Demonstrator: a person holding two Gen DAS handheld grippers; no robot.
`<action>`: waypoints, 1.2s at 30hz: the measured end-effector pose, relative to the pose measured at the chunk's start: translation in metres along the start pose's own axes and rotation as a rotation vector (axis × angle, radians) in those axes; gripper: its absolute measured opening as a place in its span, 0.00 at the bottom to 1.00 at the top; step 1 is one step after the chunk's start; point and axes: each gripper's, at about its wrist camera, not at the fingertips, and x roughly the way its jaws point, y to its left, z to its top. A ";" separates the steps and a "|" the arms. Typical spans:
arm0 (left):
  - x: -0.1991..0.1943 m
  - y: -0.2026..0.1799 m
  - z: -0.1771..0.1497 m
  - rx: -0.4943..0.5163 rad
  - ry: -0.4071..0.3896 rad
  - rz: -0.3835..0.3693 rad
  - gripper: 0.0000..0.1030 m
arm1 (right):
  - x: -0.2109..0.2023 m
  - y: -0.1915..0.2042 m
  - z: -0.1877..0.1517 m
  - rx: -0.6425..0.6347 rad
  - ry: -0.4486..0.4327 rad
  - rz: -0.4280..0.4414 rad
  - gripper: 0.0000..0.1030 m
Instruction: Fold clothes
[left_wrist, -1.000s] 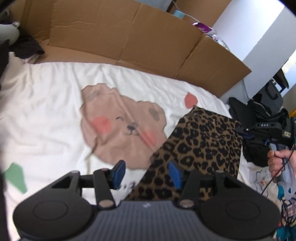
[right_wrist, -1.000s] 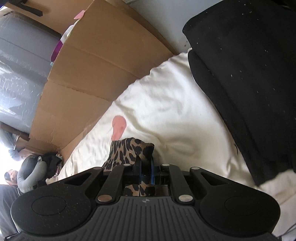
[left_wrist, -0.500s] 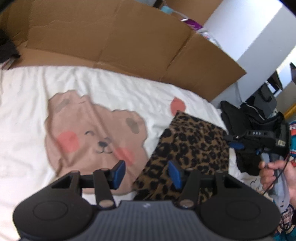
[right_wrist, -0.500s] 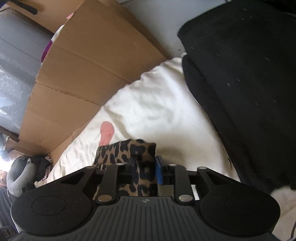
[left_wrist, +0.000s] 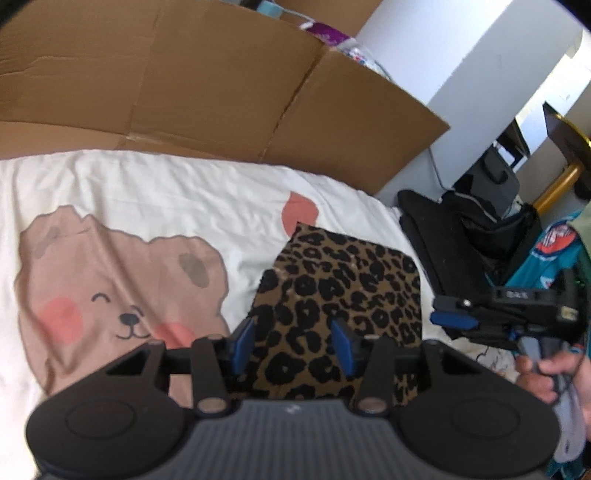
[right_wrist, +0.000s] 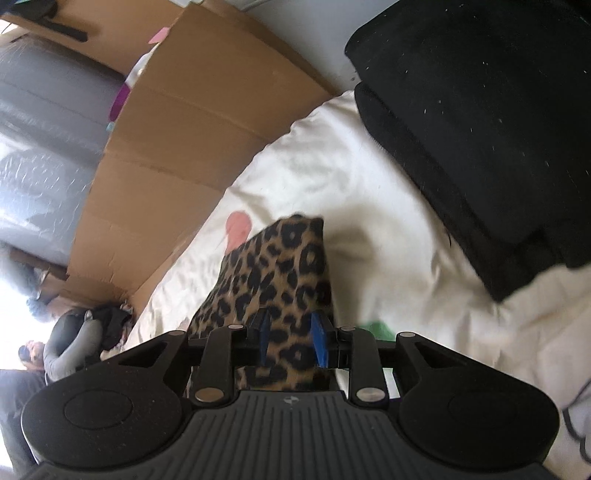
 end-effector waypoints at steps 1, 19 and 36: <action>0.004 0.000 -0.001 0.002 0.009 0.001 0.46 | -0.002 0.001 -0.004 -0.004 0.007 -0.001 0.25; 0.024 0.001 -0.003 -0.030 0.027 -0.028 0.24 | 0.011 -0.025 -0.047 0.089 0.141 0.006 0.36; 0.025 -0.005 -0.002 0.036 0.012 0.058 0.00 | 0.014 -0.033 -0.051 0.148 0.115 0.047 0.38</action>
